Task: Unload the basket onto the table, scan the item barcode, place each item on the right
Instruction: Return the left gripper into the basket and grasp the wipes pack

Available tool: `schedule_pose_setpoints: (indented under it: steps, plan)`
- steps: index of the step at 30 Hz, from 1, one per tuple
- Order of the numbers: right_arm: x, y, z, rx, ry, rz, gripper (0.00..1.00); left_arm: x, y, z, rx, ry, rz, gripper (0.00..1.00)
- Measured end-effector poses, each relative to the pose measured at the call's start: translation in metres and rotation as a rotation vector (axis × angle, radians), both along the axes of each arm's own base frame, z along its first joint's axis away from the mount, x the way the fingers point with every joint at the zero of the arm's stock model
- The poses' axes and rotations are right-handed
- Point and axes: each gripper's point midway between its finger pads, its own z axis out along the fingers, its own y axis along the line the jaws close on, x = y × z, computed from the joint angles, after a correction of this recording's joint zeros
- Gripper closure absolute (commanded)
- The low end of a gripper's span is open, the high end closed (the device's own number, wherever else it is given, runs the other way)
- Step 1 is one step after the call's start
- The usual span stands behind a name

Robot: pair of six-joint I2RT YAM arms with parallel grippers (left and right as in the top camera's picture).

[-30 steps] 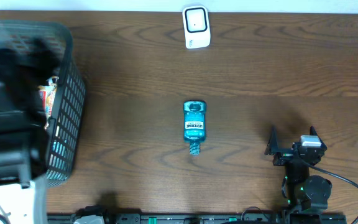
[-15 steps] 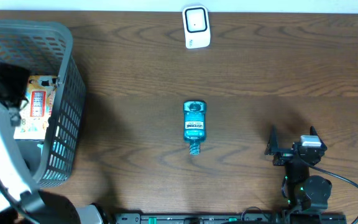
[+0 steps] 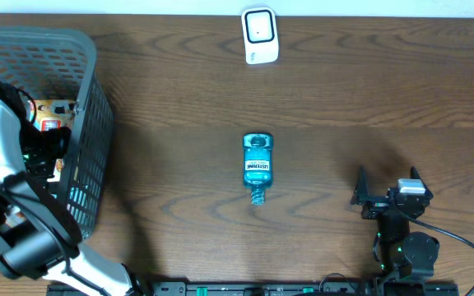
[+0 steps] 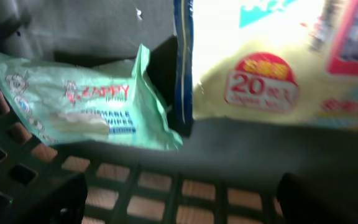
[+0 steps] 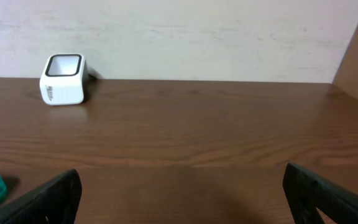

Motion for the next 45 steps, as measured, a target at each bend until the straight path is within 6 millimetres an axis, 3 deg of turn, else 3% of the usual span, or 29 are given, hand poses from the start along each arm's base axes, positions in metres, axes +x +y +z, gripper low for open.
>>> schedule_pose_setpoints:
  steps: [18,25,29,35,39,45]
  plan:
    - [0.000,0.000,0.000,0.000,0.000,0.000,0.01,-0.046,0.021,-0.028,0.168,0.239,0.061,0.02]
    - [0.000,0.000,0.000,0.000,0.000,0.000,0.01,-0.047,0.022,-0.052,0.192,0.216,0.070,0.02]
    - [0.000,0.000,0.000,0.000,0.000,0.000,0.01,-0.045,0.022,-0.056,0.205,0.185,0.083,0.01]
    - [0.000,0.000,0.000,0.000,0.000,0.000,0.01,-0.047,0.018,-0.059,0.196,0.172,0.089,0.52]
    - [0.000,0.000,0.000,0.000,0.000,0.000,0.01,-0.051,0.013,-0.062,0.171,0.184,0.077,0.92]
    - [0.000,0.000,0.000,0.000,0.000,0.000,0.01,-0.050,0.006,-0.063,0.125,0.174,0.054,0.92]
